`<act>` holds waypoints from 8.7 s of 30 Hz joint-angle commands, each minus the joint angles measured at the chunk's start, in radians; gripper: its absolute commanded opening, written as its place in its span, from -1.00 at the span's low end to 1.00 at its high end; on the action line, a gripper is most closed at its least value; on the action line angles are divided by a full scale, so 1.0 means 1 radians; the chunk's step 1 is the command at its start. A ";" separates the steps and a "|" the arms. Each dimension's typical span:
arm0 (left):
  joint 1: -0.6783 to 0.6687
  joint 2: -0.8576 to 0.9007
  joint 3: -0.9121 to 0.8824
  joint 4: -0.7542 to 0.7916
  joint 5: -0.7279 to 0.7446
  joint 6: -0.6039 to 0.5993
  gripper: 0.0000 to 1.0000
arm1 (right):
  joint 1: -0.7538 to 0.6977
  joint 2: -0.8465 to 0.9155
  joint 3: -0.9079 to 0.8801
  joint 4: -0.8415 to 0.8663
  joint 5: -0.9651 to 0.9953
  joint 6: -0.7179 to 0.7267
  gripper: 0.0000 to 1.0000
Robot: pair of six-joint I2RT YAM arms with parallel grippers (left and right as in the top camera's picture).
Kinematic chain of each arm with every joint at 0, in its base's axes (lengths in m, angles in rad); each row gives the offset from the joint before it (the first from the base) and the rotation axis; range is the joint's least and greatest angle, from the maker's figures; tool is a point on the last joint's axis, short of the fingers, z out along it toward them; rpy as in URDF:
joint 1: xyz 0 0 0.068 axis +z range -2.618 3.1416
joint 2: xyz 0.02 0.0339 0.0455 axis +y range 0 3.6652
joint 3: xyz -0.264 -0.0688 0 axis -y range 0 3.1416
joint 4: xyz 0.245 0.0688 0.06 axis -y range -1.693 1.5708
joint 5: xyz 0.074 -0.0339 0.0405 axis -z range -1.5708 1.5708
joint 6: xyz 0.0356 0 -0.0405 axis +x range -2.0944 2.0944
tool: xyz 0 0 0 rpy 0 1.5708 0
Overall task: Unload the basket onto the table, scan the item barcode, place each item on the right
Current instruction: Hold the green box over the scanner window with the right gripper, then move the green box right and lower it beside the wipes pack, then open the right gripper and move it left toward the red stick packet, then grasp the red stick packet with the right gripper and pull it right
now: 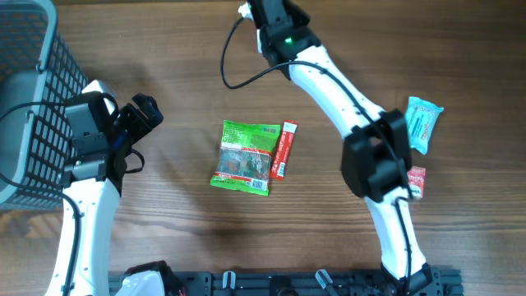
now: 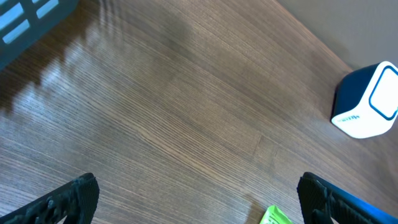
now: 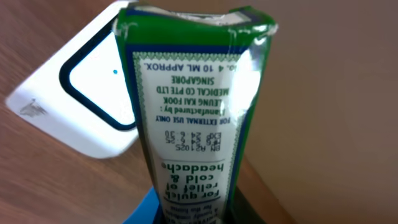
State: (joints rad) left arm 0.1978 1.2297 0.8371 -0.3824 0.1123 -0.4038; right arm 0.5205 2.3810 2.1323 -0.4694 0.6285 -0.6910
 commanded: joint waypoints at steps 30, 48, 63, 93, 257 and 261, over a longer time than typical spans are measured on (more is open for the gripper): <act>0.003 0.003 0.008 0.003 -0.010 0.015 1.00 | -0.007 0.165 -0.006 0.441 0.327 -0.126 -0.92; 0.003 0.003 0.008 0.003 -0.010 0.015 1.00 | -0.253 -0.486 -0.020 -0.984 -0.466 0.682 -0.91; 0.003 0.003 0.008 0.003 -0.010 0.015 1.00 | -0.543 -0.484 -0.702 -0.629 -0.488 0.848 0.99; 0.003 0.003 0.008 0.003 -0.010 0.015 1.00 | -0.299 -0.481 -0.728 -0.435 -0.777 0.909 -0.91; 0.003 0.003 0.008 0.003 -0.010 0.015 1.00 | 0.010 -0.474 -1.030 -0.044 -0.398 1.624 -0.84; 0.003 0.003 0.008 0.003 -0.010 0.015 1.00 | -0.089 -0.587 -1.030 -0.166 -0.327 1.534 -0.74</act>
State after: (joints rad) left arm 0.1978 1.2304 0.8375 -0.3817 0.1120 -0.4038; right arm 0.5076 1.8858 1.1168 -0.5667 0.1970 0.9134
